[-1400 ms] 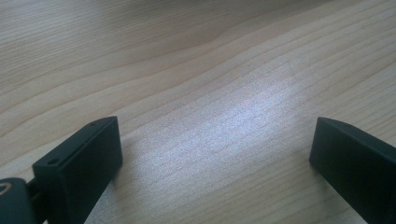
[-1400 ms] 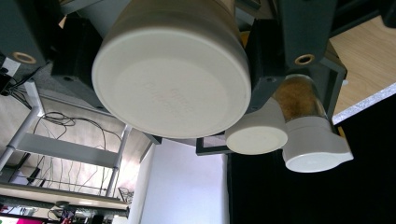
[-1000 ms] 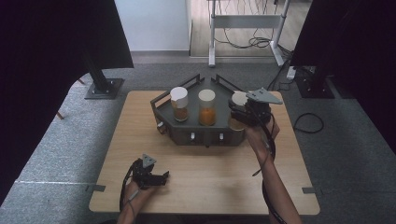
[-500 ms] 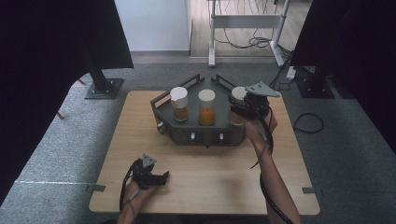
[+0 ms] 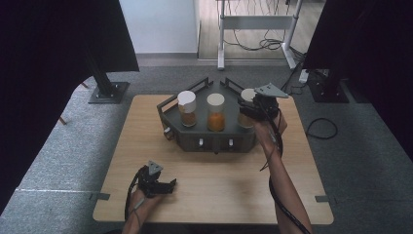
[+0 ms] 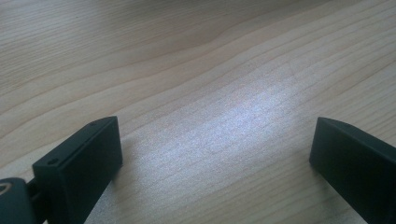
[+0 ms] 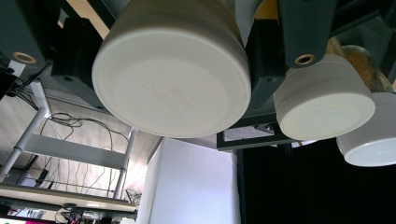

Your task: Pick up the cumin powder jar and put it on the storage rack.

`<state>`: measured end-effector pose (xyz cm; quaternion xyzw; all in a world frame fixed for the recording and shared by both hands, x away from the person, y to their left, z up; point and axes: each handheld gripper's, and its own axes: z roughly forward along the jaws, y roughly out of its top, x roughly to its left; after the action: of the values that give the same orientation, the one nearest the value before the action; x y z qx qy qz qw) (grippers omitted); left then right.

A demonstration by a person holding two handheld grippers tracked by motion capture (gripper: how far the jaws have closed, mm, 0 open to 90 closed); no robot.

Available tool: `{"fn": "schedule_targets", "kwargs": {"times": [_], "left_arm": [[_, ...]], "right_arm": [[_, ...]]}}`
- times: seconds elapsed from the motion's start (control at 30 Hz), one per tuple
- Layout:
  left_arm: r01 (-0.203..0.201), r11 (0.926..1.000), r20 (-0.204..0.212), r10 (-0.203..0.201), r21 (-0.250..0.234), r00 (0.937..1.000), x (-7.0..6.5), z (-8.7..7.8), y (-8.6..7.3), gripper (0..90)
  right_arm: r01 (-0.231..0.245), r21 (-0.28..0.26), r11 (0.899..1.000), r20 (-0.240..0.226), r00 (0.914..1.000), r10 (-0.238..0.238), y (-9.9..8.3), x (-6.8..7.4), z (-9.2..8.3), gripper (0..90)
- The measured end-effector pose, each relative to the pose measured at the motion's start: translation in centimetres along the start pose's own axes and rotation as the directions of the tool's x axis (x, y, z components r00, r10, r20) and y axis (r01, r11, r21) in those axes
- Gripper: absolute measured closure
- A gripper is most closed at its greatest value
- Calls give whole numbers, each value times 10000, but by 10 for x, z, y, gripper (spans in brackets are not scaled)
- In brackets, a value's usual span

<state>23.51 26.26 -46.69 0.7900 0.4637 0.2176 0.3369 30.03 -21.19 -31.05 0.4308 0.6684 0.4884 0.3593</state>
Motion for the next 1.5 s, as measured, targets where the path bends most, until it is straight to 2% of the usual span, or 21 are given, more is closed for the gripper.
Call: {"fn": "schedule_targets", "kwargs": {"times": [0.73, 1.17, 1.37, 1.5], "left_arm": [[13, 10000, 7, -13, -19, 10000, 0, 0, 0, 21], [13, 10000, 7, -13, -13, 10000, 0, 0, 0, 21], [16, 10000, 4, -16, -20, 10000, 0, 0, 0, 21], [14, 10000, 3, -14, -20, 10000, 0, 0, 0, 21]], "right_arm": [[193, 409, 9990, 53, 9998, -195, -10, 3, 22, 328], [-195, 335, 9992, -33, 9998, 197, -16, -3, 24, 321], [-196, 457, 9988, -127, 9997, 202, -15, -7, 25, 237], [-174, 638, 9978, -293, 9994, 193, -13, -11, 28, 102]]}}
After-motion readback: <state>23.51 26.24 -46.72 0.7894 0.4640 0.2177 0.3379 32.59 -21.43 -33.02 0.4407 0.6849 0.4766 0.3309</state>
